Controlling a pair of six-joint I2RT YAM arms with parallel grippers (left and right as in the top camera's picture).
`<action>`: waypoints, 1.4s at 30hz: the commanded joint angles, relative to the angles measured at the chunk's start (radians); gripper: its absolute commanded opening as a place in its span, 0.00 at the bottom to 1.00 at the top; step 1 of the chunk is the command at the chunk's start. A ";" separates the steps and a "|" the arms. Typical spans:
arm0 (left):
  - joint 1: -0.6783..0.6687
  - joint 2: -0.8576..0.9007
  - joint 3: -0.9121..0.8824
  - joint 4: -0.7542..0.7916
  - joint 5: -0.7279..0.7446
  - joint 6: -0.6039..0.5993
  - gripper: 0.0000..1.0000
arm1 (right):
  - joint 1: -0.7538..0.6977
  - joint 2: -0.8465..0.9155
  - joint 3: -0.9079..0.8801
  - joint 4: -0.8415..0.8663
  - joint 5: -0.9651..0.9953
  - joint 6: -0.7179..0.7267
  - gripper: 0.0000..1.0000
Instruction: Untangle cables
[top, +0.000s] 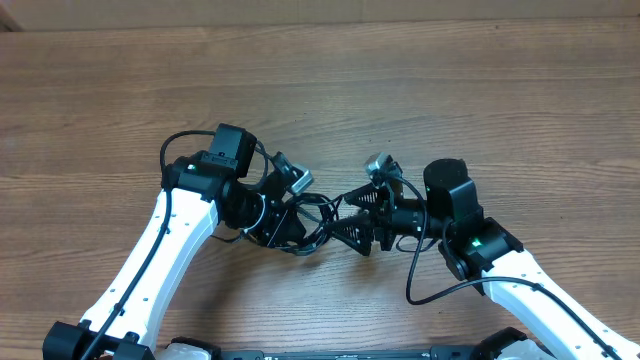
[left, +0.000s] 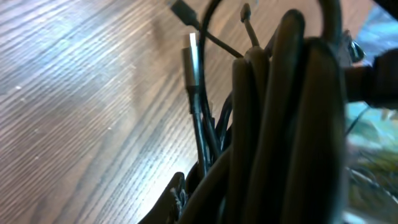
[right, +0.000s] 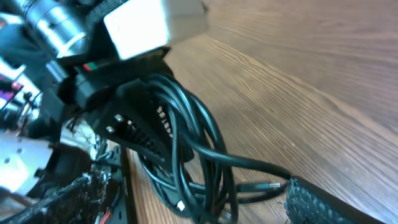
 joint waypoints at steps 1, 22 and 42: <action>0.003 -0.010 0.026 -0.037 0.064 0.099 0.04 | 0.003 -0.003 0.003 0.034 -0.071 -0.106 0.89; 0.003 -0.010 0.027 -0.118 0.096 0.190 0.04 | 0.003 -0.002 0.003 0.027 -0.035 -0.214 0.38; 0.003 -0.011 0.029 -0.121 0.259 0.265 0.04 | 0.003 -0.002 0.003 -0.053 0.498 0.023 0.22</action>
